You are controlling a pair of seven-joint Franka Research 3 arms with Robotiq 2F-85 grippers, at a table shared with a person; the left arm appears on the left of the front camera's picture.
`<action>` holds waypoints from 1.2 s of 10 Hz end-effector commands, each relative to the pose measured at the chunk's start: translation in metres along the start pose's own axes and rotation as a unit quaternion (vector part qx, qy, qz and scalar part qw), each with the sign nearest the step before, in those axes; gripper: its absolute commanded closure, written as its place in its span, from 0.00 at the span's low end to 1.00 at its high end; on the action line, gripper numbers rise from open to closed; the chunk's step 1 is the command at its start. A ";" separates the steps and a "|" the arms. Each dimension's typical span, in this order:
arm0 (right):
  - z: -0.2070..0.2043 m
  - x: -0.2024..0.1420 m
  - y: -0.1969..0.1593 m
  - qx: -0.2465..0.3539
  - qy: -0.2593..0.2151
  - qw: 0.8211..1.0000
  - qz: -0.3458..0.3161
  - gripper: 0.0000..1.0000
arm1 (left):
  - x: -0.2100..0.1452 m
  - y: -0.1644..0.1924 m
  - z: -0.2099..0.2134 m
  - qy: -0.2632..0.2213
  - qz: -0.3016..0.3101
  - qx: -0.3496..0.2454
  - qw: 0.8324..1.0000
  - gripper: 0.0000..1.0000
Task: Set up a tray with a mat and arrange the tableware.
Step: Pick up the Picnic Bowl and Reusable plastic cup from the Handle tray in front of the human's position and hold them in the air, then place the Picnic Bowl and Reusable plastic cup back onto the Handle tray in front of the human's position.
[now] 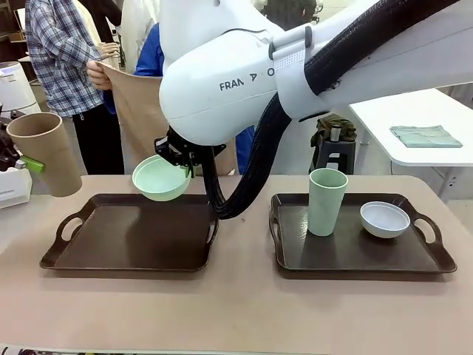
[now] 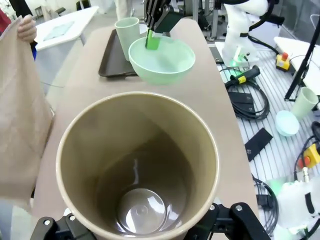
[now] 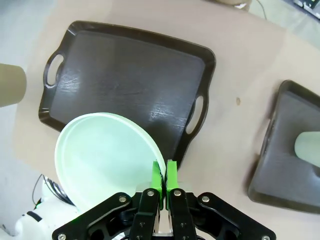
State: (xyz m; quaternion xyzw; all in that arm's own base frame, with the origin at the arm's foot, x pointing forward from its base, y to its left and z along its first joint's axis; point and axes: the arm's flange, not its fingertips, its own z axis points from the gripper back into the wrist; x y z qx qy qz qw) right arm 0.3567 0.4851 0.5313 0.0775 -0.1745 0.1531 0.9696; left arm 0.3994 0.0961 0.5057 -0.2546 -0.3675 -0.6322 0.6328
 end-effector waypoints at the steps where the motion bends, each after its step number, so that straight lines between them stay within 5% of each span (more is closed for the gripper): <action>1: 0.001 -0.002 -0.002 -0.001 -0.003 1.000 0.000 1.00 | 0.002 -0.001 0.001 0.001 -0.011 0.002 1.000 0.63; 12: 0.001 -0.002 -0.002 -0.001 -0.003 1.000 0.000 1.00 | 0.002 -0.001 0.001 0.001 -0.011 0.002 1.000 0.63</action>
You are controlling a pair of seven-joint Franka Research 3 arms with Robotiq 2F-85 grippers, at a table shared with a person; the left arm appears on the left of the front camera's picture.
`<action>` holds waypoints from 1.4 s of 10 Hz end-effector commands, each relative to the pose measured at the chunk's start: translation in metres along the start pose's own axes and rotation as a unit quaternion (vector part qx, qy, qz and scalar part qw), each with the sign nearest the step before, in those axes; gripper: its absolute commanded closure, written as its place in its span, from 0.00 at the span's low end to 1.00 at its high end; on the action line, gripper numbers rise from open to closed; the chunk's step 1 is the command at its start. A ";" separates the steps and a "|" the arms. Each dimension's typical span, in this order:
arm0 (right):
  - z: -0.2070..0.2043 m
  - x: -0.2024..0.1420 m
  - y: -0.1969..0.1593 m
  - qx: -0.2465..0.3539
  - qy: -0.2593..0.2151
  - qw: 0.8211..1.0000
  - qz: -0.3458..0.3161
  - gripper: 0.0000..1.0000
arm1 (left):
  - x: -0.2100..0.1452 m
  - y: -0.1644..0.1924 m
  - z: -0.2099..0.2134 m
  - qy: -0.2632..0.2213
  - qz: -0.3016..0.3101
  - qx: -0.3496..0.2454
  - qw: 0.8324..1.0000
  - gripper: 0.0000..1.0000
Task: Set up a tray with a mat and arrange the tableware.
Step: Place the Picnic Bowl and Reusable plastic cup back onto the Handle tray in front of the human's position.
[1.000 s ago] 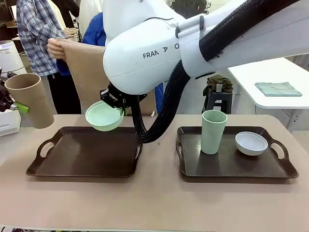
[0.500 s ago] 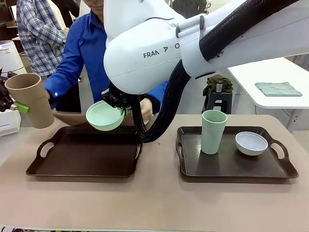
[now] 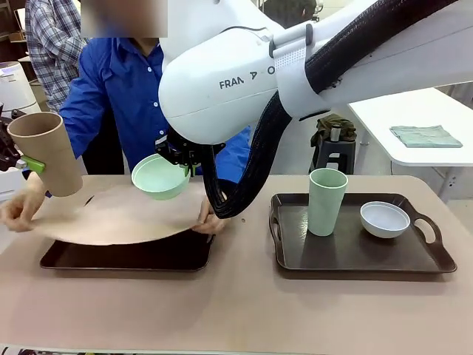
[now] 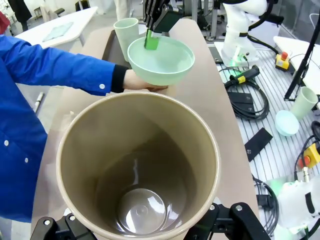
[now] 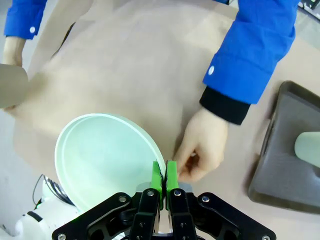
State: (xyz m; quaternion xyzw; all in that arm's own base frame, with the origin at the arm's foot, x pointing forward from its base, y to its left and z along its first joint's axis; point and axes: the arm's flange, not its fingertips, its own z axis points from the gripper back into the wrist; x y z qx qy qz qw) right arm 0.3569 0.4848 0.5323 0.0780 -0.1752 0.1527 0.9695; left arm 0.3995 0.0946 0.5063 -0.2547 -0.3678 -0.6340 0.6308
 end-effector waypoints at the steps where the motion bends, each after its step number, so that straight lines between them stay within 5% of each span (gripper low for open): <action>1: 0.001 -0.003 -0.001 -0.001 -0.002 1.000 0.000 1.00 | 0.001 -0.001 0.002 0.001 -0.009 0.003 1.000 0.63; 14: 0.001 -0.003 -0.001 -0.001 -0.002 1.000 0.000 1.00 | 0.001 -0.001 0.002 0.001 -0.009 0.003 1.000 0.63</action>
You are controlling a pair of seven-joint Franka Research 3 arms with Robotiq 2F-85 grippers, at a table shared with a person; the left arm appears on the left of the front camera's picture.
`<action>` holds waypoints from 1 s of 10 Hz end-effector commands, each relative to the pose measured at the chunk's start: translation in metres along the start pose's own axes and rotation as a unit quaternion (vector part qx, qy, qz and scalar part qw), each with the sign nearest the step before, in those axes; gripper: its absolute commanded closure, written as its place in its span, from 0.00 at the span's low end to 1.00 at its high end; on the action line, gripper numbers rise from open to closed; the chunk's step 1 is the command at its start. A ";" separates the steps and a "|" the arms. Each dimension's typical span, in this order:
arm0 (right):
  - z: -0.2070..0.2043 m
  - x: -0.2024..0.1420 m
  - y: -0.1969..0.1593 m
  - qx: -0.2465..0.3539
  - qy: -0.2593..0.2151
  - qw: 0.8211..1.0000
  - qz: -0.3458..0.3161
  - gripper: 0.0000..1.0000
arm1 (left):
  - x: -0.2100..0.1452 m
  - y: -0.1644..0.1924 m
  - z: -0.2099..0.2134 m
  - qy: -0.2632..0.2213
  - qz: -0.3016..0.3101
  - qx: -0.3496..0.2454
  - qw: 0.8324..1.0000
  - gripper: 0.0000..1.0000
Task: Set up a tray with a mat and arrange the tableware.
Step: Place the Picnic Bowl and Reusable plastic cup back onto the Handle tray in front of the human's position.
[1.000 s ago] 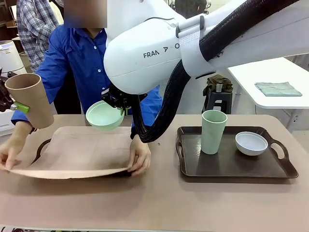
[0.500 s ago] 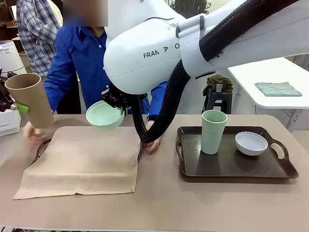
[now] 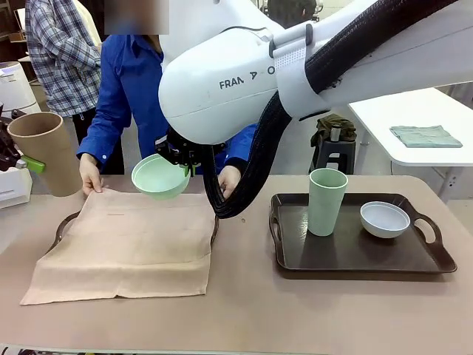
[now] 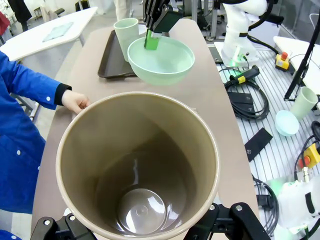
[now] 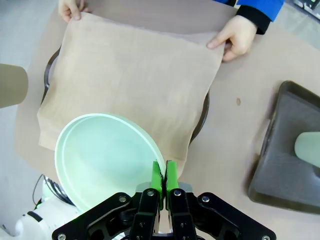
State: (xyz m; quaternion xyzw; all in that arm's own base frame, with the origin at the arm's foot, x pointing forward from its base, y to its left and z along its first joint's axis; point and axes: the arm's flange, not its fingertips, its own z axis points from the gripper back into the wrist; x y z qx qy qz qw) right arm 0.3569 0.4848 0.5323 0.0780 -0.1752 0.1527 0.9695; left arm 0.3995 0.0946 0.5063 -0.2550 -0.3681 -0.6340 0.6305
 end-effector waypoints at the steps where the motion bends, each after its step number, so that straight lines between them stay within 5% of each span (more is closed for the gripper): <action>1: 0.001 -0.003 -0.001 -0.001 -0.002 1.000 0.000 1.00 | 0.001 -0.001 0.002 0.002 -0.009 0.003 1.000 0.63; 10: 0.001 -0.003 -0.001 -0.001 -0.002 1.000 0.000 1.00 | 0.001 -0.001 0.002 0.002 -0.009 0.003 1.000 0.63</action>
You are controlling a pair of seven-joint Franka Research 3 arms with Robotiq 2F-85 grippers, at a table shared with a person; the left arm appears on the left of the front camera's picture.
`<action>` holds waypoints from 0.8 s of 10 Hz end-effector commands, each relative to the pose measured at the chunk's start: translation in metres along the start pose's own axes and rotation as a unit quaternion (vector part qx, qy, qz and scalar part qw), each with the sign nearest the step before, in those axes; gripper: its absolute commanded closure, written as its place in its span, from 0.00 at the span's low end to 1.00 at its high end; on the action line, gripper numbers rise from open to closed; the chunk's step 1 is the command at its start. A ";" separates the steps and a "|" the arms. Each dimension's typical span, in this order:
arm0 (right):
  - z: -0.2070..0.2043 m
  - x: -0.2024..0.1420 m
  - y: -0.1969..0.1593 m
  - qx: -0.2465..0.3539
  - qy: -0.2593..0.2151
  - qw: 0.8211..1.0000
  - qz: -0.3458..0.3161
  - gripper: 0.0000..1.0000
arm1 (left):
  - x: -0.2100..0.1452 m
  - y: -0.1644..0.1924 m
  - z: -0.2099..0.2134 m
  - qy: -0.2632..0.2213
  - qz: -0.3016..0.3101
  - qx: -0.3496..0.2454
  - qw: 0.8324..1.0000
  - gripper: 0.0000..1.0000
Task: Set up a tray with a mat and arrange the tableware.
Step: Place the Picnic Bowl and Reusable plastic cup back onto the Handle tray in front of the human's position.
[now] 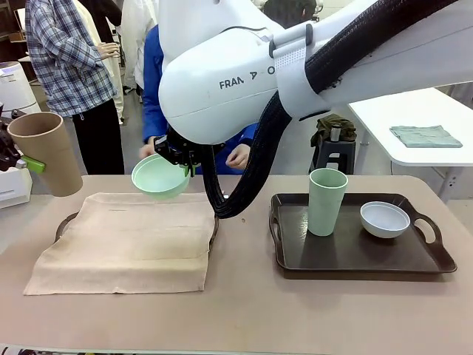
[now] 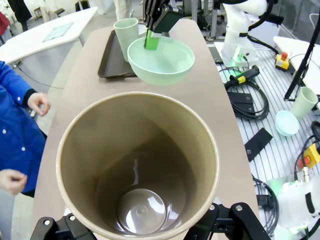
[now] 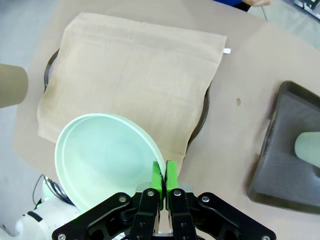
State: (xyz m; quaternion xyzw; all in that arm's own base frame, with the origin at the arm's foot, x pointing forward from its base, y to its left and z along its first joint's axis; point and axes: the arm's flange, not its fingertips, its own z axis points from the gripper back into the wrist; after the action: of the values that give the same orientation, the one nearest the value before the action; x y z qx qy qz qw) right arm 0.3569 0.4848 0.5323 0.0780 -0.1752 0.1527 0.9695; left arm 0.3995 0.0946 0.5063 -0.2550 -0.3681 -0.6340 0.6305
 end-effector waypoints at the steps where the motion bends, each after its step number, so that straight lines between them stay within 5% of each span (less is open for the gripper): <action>1: 0.000 0.000 0.000 0.000 0.000 1.000 0.000 0.96 | 0.001 -0.001 0.002 0.002 -0.009 0.003 1.000 0.63; 2: -0.012 0.005 -0.005 0.002 0.004 1.000 0.003 0.96 | 0.000 0.000 0.000 0.000 0.000 0.000 1.000 0.13; 8: -0.090 0.039 -0.026 0.017 -0.029 0.999 0.009 0.96 | -0.049 0.031 -0.059 -0.043 -0.006 -0.013 0.999 0.13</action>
State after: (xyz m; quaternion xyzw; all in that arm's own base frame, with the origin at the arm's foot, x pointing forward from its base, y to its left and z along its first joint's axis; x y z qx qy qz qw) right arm 0.4237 0.4803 0.4649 0.0948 -0.1927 0.1503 0.9651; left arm 0.4318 0.0807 0.4418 -0.2883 -0.3791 -0.6326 0.6108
